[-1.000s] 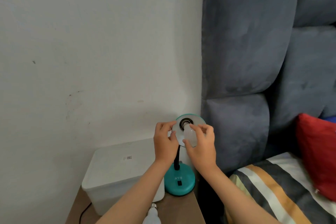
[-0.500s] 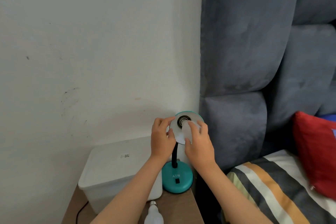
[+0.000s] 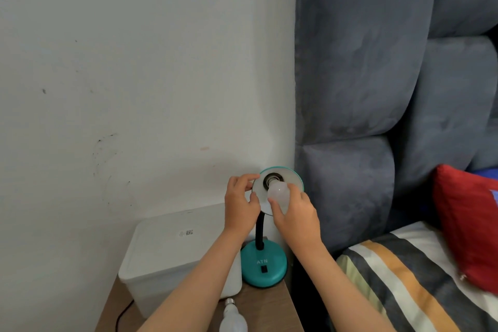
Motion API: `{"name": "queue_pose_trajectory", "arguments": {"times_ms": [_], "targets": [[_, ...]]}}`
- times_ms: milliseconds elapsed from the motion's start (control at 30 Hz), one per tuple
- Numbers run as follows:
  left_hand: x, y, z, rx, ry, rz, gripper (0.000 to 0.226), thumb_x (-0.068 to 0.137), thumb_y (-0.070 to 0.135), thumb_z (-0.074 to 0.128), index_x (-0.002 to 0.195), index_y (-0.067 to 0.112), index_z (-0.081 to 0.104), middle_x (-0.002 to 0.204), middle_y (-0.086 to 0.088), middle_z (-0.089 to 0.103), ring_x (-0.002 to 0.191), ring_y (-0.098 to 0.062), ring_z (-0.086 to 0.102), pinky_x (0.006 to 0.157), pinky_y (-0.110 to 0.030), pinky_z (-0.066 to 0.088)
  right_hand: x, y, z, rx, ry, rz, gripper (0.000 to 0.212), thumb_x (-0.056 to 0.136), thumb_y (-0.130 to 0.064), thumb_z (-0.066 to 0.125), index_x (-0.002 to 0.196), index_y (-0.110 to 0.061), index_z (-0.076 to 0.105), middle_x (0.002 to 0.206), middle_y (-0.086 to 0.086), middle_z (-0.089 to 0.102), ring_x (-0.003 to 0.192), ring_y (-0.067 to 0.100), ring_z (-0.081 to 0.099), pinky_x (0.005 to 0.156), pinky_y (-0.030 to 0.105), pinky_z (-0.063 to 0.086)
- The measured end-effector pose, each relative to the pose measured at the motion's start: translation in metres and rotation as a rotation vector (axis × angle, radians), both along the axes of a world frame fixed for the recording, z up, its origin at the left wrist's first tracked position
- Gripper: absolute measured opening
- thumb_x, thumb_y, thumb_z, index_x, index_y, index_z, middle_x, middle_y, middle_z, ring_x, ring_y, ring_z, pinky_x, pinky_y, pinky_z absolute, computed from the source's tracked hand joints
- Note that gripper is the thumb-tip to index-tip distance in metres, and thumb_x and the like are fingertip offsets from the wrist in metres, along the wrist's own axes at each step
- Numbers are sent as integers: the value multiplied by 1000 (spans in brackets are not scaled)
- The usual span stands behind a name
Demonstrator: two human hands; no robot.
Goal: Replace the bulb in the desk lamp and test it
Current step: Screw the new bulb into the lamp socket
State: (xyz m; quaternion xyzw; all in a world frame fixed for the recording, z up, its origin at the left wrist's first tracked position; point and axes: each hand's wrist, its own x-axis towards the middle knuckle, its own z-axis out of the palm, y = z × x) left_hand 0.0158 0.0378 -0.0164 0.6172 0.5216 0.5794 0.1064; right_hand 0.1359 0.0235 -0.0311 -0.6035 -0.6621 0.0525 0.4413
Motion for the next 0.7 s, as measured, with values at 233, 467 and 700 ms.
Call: {"name": "queue_pose_trajectory", "arguments": {"times_ms": [233, 467, 700], "targets": [[-5, -2, 1, 0, 7, -15, 44, 79, -11, 53, 106, 23, 61, 99, -1, 51, 91, -9, 54, 80, -1, 39, -3, -3, -2, 67, -115, 88, 49, 87, -25, 60, 133, -22, 45, 147, 18, 29, 90, 38, 64, 71, 42, 55], [-5, -3, 2, -17, 11, -33, 45, 78, -11, 54, 103, 27, 60, 95, 2, 50, 90, -9, 55, 79, -1, 39, -6, 3, -5, 87, 46, 63, 51, 84, -29, 66, 126, -6, 49, 121, 16, 55, 84, 34, 67, 63, 37, 52], [-9, -3, 2, -30, 17, -27, 44, 79, -10, 54, 104, 25, 60, 98, -1, 51, 91, -11, 55, 79, -2, 40, -10, 1, -10, 192, 19, 88, 45, 83, -17, 65, 126, -19, 52, 126, 16, 45, 78, 33, 65, 59, 37, 56]]}}
